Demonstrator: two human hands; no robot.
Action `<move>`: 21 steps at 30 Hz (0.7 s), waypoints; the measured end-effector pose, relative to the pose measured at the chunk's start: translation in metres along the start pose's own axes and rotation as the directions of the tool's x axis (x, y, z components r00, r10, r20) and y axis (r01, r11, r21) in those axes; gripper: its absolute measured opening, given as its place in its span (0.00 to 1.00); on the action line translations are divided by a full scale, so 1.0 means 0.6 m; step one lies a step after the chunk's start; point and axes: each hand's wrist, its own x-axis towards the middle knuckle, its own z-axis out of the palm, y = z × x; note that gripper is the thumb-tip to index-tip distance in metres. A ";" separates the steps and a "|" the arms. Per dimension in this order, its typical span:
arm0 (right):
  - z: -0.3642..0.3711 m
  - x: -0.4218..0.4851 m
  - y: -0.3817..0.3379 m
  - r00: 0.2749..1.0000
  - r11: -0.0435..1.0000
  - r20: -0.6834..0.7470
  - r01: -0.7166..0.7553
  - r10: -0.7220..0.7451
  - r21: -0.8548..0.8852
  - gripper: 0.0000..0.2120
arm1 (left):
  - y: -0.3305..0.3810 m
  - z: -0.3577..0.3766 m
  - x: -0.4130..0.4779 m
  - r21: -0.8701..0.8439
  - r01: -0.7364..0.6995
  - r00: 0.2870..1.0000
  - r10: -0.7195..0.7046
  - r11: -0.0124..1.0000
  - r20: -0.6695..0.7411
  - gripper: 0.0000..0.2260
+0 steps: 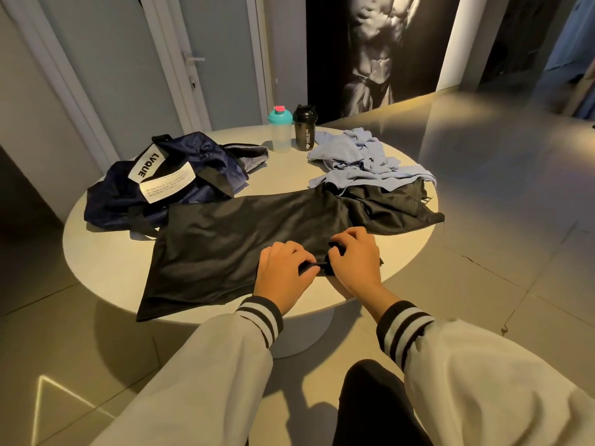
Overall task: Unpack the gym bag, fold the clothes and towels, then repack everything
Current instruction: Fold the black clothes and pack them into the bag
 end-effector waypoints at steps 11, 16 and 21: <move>-0.007 0.002 0.002 0.994 0.986 0.096 0.031 -0.048 0.166 0.13 | 0.033 0.021 0.007 -0.063 0.077 0.997 -0.076 0.995 0.021 0.10; 0.006 0.040 -0.002 0.973 0.977 0.161 -0.185 0.167 0.105 0.18 | 0.026 0.020 0.019 -0.035 0.052 0.998 -0.051 0.998 0.038 0.12; 0.014 0.091 -0.015 0.939 0.967 0.266 -0.171 0.218 -0.189 0.17 | 0.031 0.022 0.017 -0.034 0.051 0.996 -0.048 0.998 0.077 0.12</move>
